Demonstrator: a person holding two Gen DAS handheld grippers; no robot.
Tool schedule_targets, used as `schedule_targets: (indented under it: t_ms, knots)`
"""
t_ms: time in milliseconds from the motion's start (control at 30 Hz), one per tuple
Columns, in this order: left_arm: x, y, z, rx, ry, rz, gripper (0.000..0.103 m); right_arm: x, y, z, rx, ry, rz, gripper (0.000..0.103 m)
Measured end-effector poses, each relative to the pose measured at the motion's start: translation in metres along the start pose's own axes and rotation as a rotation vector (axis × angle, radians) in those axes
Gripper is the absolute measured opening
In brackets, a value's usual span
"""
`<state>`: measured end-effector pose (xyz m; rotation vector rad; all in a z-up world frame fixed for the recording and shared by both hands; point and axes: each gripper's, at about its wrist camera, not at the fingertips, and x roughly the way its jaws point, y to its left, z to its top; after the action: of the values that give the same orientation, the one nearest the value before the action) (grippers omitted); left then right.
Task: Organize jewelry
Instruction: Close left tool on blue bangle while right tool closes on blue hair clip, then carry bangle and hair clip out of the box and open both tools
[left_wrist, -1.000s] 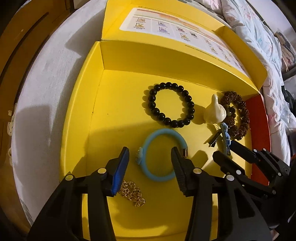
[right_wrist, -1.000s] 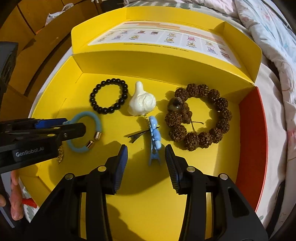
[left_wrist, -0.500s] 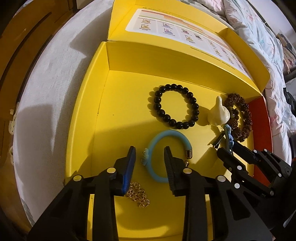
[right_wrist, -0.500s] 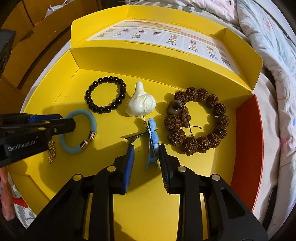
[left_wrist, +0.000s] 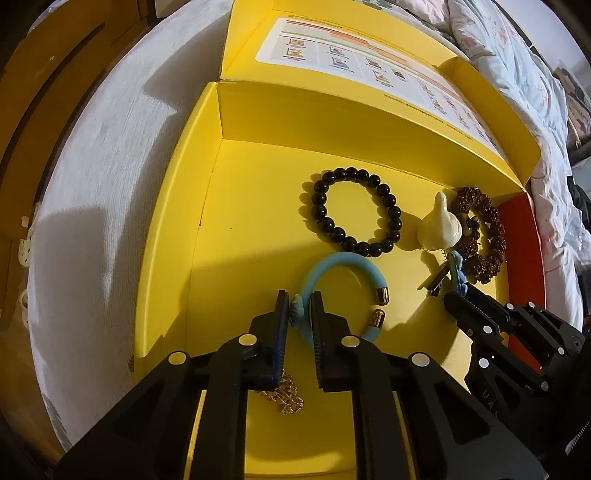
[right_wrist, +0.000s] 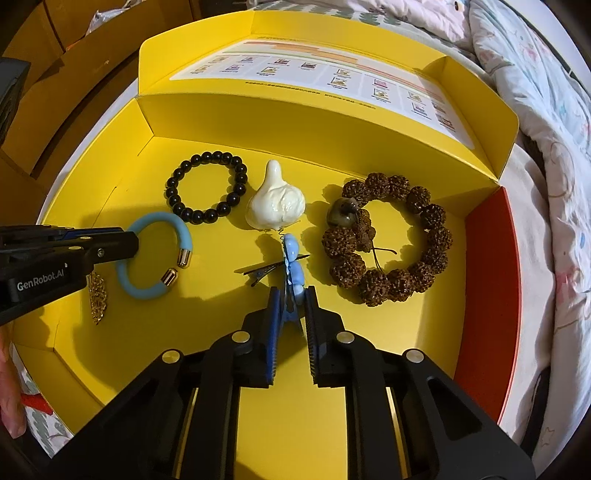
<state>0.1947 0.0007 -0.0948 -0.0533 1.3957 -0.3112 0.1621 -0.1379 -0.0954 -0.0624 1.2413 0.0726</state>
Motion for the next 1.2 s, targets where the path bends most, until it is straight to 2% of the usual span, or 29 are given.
schedule_targets:
  t_ms: [167,533,833,967,1200]
  knots:
    - [-0.006,0.002,0.0,-0.01,-0.009,-0.013,0.012,0.0,-0.007,0.002,0.02,0.0,0.014,0.012]
    - [-0.027,0.003,-0.001,-0.014,-0.045,-0.042,0.012,-0.023,-0.03,0.0,0.098,-0.033,0.134,0.012]
    - [-0.057,-0.007,-0.008,0.015,-0.091,-0.071,0.012,-0.061,-0.05,-0.014,0.155,-0.077,0.191,0.012]
    - [-0.08,-0.01,-0.021,0.035,-0.122,-0.07,0.012,-0.089,-0.058,-0.028,0.169,-0.102,0.194,0.012]
    - [-0.118,-0.008,-0.059,0.059,-0.175,-0.075,0.012,-0.141,-0.083,-0.082,0.216,-0.146,0.179,0.012]
